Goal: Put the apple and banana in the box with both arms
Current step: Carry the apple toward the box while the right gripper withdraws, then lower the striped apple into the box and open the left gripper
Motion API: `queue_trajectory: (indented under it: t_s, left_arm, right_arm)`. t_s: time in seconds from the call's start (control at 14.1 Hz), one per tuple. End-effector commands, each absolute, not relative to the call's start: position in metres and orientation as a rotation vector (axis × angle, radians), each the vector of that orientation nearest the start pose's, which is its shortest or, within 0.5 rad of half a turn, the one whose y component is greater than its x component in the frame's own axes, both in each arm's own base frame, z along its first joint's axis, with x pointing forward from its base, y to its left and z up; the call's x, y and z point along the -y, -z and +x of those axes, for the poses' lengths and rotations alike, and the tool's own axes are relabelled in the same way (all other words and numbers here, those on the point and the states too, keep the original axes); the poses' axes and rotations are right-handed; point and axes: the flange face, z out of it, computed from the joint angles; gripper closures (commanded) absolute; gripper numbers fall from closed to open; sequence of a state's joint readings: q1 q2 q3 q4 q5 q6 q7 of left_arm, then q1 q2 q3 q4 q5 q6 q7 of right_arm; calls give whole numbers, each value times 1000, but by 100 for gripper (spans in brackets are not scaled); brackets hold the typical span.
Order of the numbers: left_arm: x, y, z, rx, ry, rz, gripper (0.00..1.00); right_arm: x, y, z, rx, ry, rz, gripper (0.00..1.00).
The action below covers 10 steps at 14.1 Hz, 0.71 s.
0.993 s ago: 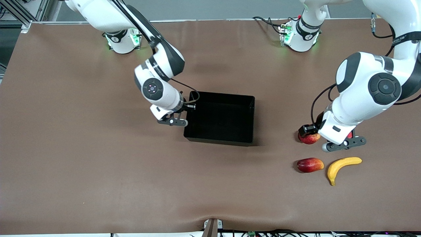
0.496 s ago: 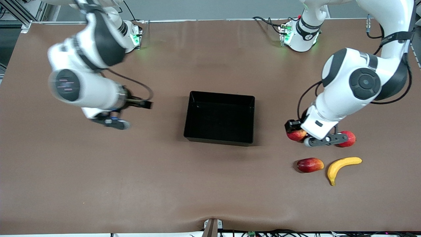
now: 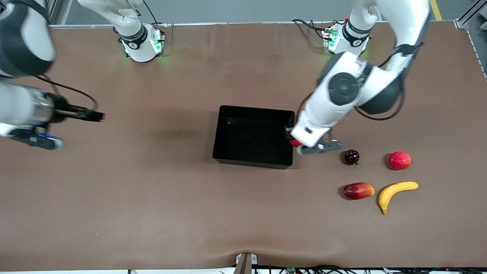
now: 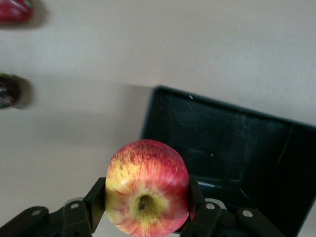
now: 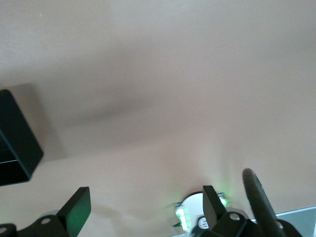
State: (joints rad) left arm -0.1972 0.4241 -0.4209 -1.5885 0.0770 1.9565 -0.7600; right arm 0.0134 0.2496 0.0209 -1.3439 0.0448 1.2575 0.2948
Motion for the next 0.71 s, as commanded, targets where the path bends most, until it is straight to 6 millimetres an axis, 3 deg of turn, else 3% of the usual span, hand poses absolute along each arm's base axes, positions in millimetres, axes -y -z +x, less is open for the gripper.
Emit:
queue_trajectory:
  t_s: [0.0, 0.14, 0.35, 0.5, 0.64]
  left_arm:
    - [368, -371, 559, 281, -84, -3211, 100]
    - [398, -336, 536, 289, -84, -3228, 100]
    - [405, -296, 528, 268, -124, -3193, 100]
    - [417, -269, 513, 222, -179, -3169, 100]
    - [417, -257, 506, 198, -196, -3149, 100]
  right_arm:
    - [0, -594, 564, -392, -485, -3107, 0]
    - [22, -600, 554, -392, -477, -3107, 0]
    - [55, -609, 547, -204, -441, -3103, 0]
    - [63, -615, 545, -194, -411, -3111, 0]
    - [75, -620, 537, -226, -385, -3111, 0]
